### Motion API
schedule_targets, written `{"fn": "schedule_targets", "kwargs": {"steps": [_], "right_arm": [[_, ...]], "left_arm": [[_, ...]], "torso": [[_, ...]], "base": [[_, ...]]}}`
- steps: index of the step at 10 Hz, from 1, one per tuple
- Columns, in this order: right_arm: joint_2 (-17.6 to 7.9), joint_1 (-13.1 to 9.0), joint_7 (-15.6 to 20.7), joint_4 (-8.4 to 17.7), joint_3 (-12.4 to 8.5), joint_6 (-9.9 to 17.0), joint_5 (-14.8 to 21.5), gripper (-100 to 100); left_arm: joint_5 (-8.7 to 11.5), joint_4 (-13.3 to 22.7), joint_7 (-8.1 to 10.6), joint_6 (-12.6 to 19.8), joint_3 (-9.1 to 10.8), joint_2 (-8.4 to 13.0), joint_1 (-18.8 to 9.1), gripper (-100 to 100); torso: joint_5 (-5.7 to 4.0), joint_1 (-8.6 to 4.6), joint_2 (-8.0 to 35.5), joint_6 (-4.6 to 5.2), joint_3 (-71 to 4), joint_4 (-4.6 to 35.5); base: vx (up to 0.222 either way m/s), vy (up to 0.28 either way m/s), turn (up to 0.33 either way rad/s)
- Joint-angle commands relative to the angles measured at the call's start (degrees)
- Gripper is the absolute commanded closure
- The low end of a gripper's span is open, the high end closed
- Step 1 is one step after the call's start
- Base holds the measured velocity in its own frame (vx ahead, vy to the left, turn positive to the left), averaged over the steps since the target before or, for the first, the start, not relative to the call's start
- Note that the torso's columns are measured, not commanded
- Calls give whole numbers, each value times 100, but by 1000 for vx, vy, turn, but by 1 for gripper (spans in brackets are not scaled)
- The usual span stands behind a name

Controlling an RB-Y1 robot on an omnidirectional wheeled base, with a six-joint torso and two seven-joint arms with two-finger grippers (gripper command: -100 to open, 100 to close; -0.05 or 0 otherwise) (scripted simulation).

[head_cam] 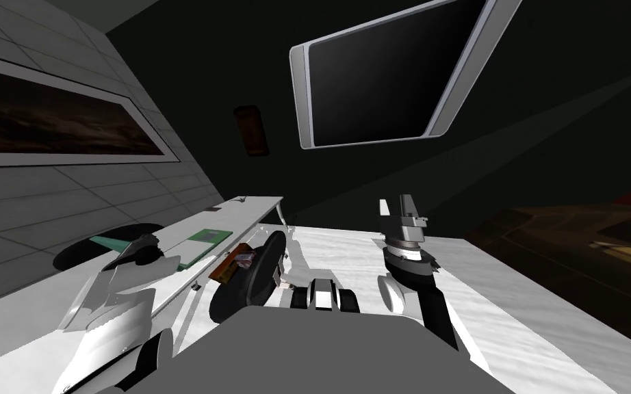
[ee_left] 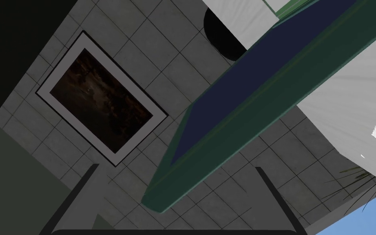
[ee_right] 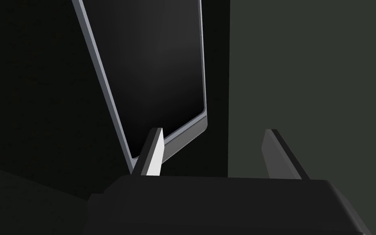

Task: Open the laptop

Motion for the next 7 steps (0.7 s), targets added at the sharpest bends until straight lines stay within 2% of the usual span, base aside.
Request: {"fn": "schedule_targets", "kwargs": {"steps": [1,2,7], "right_arm": [[0,0,0,0,0,0,0,0],[1,0,0,0,1,0,0,0],[1,0,0,0,1,0,0,0]], "left_arm": [[0,1,-1,5,0,5,-3,100],[-14,64,-227,212,-107,146,72,100],[-51,227,-793,735,-373,498,262,100]], "torso": [[0,-18,-4,0,-3,-2],[-8,-40,-7,-1,-5,-3],[-3,-22,-26,11,-16,-8]], "base": [[4,11,-1],[29,5,-118],[55,-13,-92]]}}
